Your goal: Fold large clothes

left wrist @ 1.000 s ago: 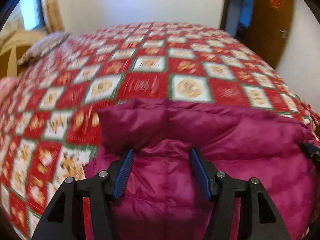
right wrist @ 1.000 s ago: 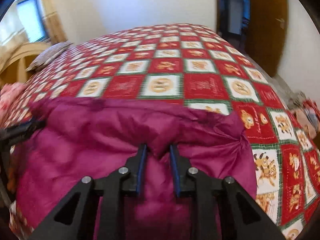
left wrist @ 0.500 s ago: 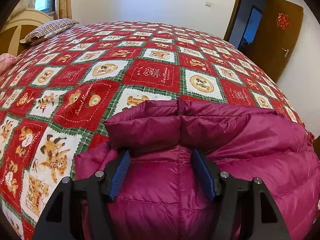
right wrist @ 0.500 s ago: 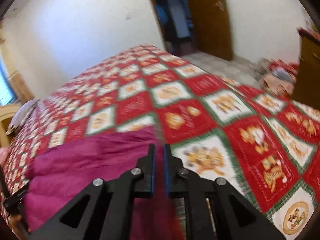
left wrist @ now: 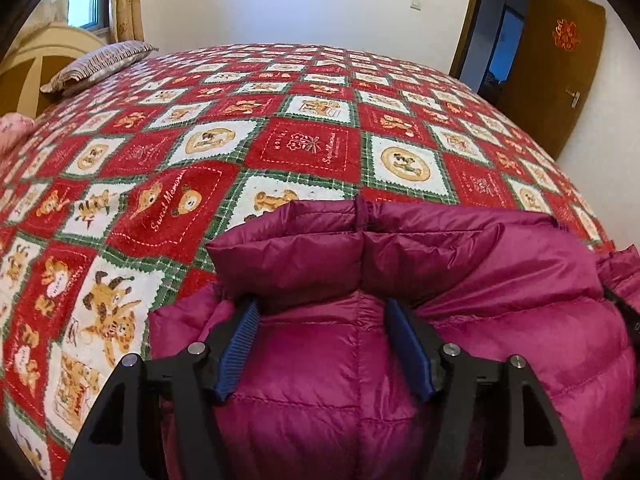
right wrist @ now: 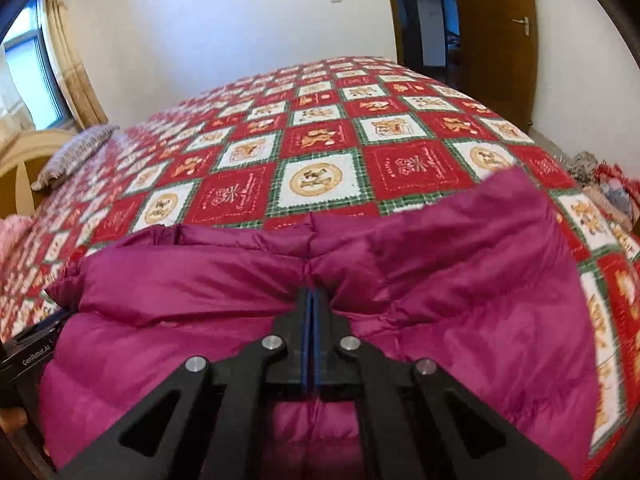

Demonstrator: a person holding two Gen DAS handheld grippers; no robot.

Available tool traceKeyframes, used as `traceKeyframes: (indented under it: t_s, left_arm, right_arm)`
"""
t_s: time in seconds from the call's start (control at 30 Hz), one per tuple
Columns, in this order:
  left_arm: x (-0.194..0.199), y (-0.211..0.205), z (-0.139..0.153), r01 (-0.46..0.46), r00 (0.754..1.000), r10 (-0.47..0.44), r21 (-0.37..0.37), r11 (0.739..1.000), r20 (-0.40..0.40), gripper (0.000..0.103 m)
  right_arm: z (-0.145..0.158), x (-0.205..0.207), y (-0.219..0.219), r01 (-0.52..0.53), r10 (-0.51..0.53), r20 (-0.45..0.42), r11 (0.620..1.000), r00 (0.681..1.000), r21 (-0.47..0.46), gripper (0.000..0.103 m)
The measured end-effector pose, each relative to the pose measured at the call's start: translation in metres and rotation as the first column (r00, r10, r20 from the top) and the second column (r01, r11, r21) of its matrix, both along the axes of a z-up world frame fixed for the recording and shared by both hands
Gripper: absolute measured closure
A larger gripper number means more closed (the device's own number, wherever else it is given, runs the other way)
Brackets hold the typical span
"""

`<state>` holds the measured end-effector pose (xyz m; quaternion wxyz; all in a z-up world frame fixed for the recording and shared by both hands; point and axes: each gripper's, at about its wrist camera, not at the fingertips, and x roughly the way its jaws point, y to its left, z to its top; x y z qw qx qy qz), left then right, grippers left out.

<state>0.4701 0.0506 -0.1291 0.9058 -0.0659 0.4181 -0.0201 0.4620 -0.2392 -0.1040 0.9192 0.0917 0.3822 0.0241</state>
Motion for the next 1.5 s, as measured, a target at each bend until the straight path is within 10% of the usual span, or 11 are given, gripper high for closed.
traceKeyframes:
  t_s: [0.4, 0.63, 1.0, 1.3, 1.5]
  left_arm:
    - [0.002, -0.009, -0.002, -0.015, 1.000, 0.014, 0.062, 0.998, 0.004, 0.035]
    - [0.002, -0.009, -0.002, -0.015, 1.000, 0.015, 0.077, 0.997, 0.005, 0.035]
    - [0.002, -0.010, -0.002, -0.016, 1.000, 0.015, 0.087, 0.996, 0.004, 0.035]
    - [0.003, -0.013, 0.002, 0.034, 0.998, -0.027, 0.133, 0.991, -0.051, 0.035]
    - [-0.044, 0.006, 0.033, 0.043, 0.999, -0.041, 0.112, 0.993, -0.020, 0.035]
  right_arm:
    - [-0.003, 0.002, -0.006, 0.009, -0.009, -0.009, 1.000, 1.000, 0.021, 0.103]
    - [0.011, -0.022, -0.052, 0.187, -0.191, -0.015, 0.974, 0.982, -0.132, 0.103]
    - [-0.011, -0.022, -0.086, 0.172, -0.169, -0.039, 0.983, 0.985, 0.064, 0.103]
    - [0.003, -0.016, -0.062, 0.157, -0.170, -0.102, 0.979, 0.980, -0.127, 0.103]
    - [0.049, -0.088, -0.022, 0.108, -0.097, 0.071, 0.981, 0.993, -0.163, 0.101]
